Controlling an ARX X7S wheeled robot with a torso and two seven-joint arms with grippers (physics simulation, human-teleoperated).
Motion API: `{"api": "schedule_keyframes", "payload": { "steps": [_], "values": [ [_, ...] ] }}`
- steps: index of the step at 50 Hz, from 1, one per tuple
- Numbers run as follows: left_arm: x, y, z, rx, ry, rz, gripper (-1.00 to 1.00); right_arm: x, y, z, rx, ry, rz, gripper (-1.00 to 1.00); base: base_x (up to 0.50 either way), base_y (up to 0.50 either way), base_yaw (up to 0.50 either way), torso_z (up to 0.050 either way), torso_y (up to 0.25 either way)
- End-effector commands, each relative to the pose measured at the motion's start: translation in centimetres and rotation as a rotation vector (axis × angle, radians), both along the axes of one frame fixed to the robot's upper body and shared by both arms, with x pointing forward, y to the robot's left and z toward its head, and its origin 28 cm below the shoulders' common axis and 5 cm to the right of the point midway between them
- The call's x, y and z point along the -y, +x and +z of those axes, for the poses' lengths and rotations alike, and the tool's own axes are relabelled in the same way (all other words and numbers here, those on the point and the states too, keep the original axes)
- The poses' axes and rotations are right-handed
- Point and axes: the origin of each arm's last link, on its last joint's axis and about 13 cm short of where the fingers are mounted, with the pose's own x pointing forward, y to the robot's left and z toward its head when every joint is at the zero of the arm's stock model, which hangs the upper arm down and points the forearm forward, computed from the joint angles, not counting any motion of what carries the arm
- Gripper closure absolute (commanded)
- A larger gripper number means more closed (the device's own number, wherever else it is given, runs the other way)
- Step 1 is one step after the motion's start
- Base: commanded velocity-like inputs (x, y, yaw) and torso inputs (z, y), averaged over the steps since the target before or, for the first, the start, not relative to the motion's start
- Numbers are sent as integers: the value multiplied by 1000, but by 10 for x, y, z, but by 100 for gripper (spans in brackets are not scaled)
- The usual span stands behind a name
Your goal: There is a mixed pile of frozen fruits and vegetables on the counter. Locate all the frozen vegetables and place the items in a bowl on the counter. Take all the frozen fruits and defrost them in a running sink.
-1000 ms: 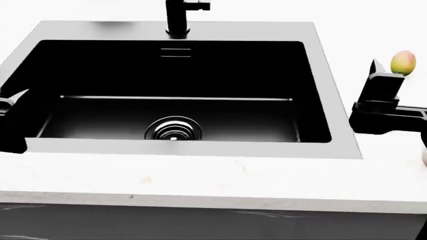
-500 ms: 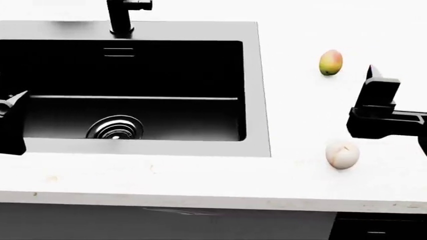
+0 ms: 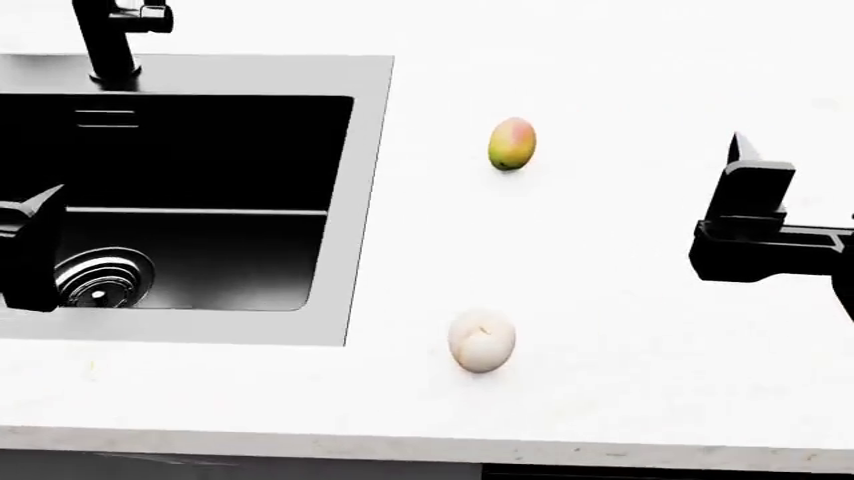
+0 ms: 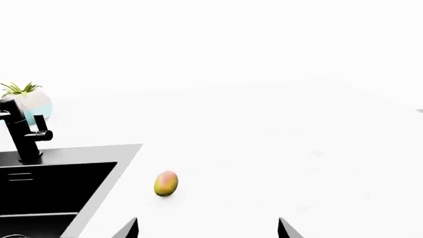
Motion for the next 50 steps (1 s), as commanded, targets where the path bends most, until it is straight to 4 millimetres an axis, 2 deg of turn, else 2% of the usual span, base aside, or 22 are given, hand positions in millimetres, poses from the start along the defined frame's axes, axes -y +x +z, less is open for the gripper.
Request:
{"api": "schedule_keyframes", "payload": {
  "steps": [1, 10, 21, 40, 50],
  "values": [
    [0, 4, 0, 15, -16, -11, -100, -1, 1, -1, 7, 4, 5, -100, 195, -500, 0, 0, 0],
    [1, 6, 1, 15, -16, -18, -100, -1, 0, 1, 17, 18, -1, -100, 224, -292, 0, 0, 0],
    [1, 8, 1, 12, -12, -26, -100, -2, 3, 1, 11, 17, -11, -100, 25, 0, 0, 0, 0],
    [5, 10, -2, 4, -17, -58, -100, -2, 1, 1, 5, 7, -19, -100, 273, 0, 0, 0, 0],
    [12, 13, -4, 3, -60, -122, -100, -3, 2, 2, 9, 5, -12, -100, 0, 0, 0, 0, 1]
  ]
}}
